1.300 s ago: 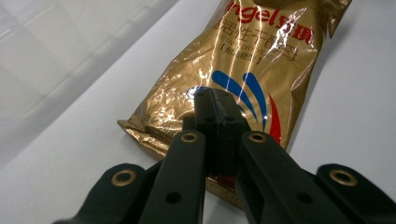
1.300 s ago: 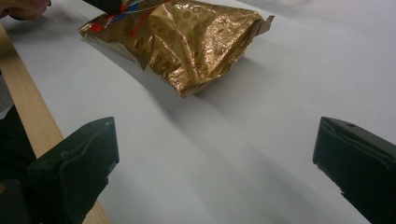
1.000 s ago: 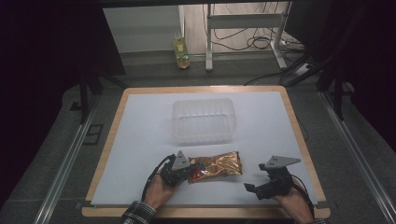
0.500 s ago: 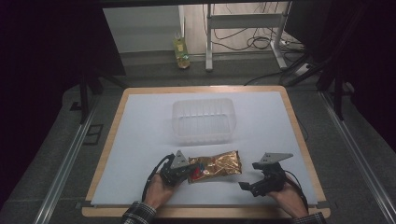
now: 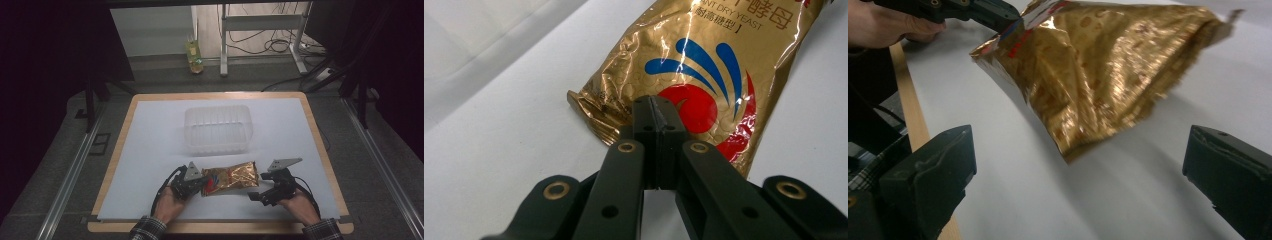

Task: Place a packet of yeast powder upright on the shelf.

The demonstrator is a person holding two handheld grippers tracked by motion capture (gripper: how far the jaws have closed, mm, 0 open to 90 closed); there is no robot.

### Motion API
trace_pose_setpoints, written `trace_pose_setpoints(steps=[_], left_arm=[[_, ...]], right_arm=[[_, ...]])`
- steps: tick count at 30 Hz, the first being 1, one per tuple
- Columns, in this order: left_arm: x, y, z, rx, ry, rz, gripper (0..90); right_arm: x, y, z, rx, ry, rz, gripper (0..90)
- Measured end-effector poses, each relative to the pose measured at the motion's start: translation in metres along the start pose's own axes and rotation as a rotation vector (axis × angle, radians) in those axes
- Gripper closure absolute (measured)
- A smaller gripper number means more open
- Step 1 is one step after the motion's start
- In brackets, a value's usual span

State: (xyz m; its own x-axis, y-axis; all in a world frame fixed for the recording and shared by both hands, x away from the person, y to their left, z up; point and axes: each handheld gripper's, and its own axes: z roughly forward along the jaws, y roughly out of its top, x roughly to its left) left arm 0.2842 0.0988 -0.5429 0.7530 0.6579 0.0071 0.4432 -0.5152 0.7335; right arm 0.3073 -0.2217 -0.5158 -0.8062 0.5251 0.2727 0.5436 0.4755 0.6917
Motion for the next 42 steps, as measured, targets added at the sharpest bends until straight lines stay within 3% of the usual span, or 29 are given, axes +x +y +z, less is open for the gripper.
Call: trace_pose_setpoints(steps=[14,20,23,24,27,28,29,33,38,42], left_arm=[[0.0,0.001,0.0,0.003,0.002,0.005,90.0],[0.0,0.001,0.0,0.003,0.002,0.007,89.9],[0.0,0.001,0.0,0.004,0.001,0.007,89.9],[0.0,0.001,0.0,0.004,0.002,0.007,89.9],[0.0,0.001,0.0,0.004,0.003,0.009,89.9],[-0.001,0.001,0.0,0.005,0.004,0.01,89.8],[-0.001,0.001,0.0,0.005,0.004,0.011,89.8],[-0.001,0.0,0.0,0.0,0.008,0.019,89.7],[0.0,0.001,-0.003,0.0,0.018,0.025,87.3],[0.001,0.001,-0.007,-0.017,0.03,0.012,78.6]], right_arm=[[-0.003,0.024,0.023,0.01,0.057,0.024,1.3],[-0.004,0.036,0.031,0.025,0.076,0.087,1.4],[-0.006,0.04,0.032,0.023,0.09,0.162,1.5],[-0.006,0.041,0.032,0.021,0.086,0.163,2.3],[-0.004,0.042,0.031,0.03,0.059,0.149,7.5],[-0.002,0.043,0.03,0.042,0.014,0.136,18.3],[-0.001,0.043,0.029,0.045,0.0,0.131,23.3],[0.003,0.045,0.025,0.039,-0.037,0.13,36.5],[0.004,0.048,0.016,-0.007,-0.01,0.143,54.6],[0.01,0.051,0.012,-0.018,-0.013,0.134,65.4]])
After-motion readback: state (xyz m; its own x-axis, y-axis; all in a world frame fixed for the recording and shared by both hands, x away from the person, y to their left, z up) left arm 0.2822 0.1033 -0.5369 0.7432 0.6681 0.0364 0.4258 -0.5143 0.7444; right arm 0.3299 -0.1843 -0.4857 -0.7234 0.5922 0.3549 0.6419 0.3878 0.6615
